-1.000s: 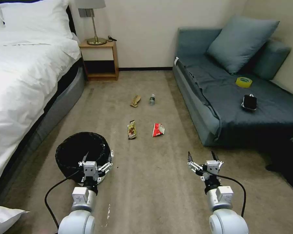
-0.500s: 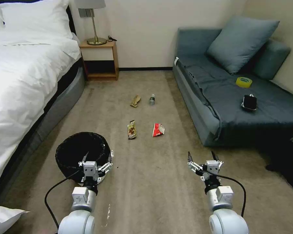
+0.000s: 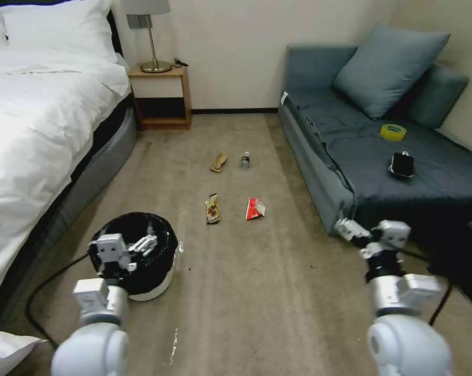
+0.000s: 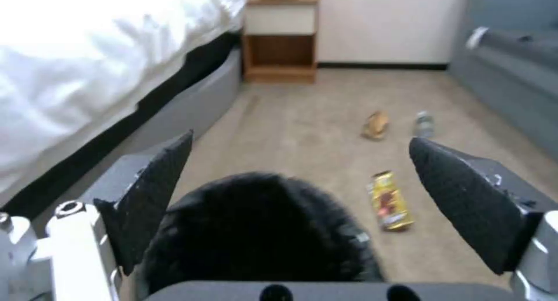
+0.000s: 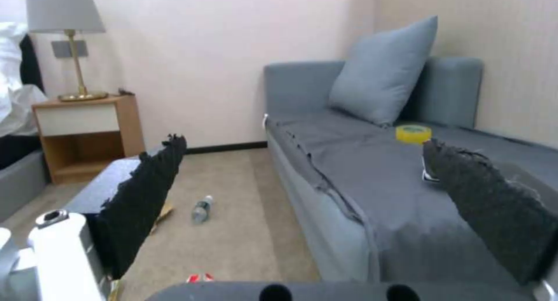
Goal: Pick up the trash bin, then pick up the garbage on the floor and place it into the trash bin.
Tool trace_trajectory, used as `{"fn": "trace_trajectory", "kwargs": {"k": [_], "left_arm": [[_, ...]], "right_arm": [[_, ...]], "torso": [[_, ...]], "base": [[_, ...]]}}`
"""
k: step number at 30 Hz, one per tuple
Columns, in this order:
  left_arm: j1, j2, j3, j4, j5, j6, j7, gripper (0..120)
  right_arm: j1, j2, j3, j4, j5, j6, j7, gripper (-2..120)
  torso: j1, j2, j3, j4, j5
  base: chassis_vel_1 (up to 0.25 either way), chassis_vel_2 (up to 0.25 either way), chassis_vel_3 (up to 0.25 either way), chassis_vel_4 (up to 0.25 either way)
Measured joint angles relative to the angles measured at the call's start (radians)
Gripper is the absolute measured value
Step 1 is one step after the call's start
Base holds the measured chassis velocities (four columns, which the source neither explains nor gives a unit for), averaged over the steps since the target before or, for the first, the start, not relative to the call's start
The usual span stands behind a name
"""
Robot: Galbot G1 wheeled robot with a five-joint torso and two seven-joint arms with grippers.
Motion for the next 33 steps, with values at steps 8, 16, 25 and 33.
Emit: {"fn": "trace_trajectory", "kwargs": {"k": [8, 16, 25, 33], "left_arm": [[-0.064, 0.046, -0.081, 0.049, -0.145, 0.158, -0.146, 100], [-0.183, 0.119, -0.162, 0.138, -0.325, 0.324, -0.303, 100], [-0.296, 0.200, -0.137, 0.277, -0.426, 0.375, -0.368, 100], [-0.377, 0.240, -0.089, 0.446, -0.459, 0.377, -0.393, 100]], "right_arm": [[0.009, -0.005, -0.005, -0.017, 0.002, 0.000, 0.000, 100], [0.022, -0.020, -0.008, -0.034, 0.006, 0.001, -0.004, 100], [0.032, -0.022, -0.018, -0.041, 0.005, -0.002, -0.009, 100], [0.039, -0.020, -0.016, -0.046, 0.004, -0.006, -0.010, 100]], "torso": [[0.000, 0.000, 0.000, 0.0000, -0.0001], [0.000, 0.000, 0.000, 0.0001, 0.0000], [0.000, 0.000, 0.000, 0.0000, 0.0001], [0.000, 0.000, 0.000, 0.0000, -0.0001]], "base": [[0.000, 0.000, 0.000, 0.000], [0.000, 0.000, 0.000, 0.000], [0.000, 0.000, 0.000, 0.000], [0.000, 0.000, 0.000, 0.000]]}}
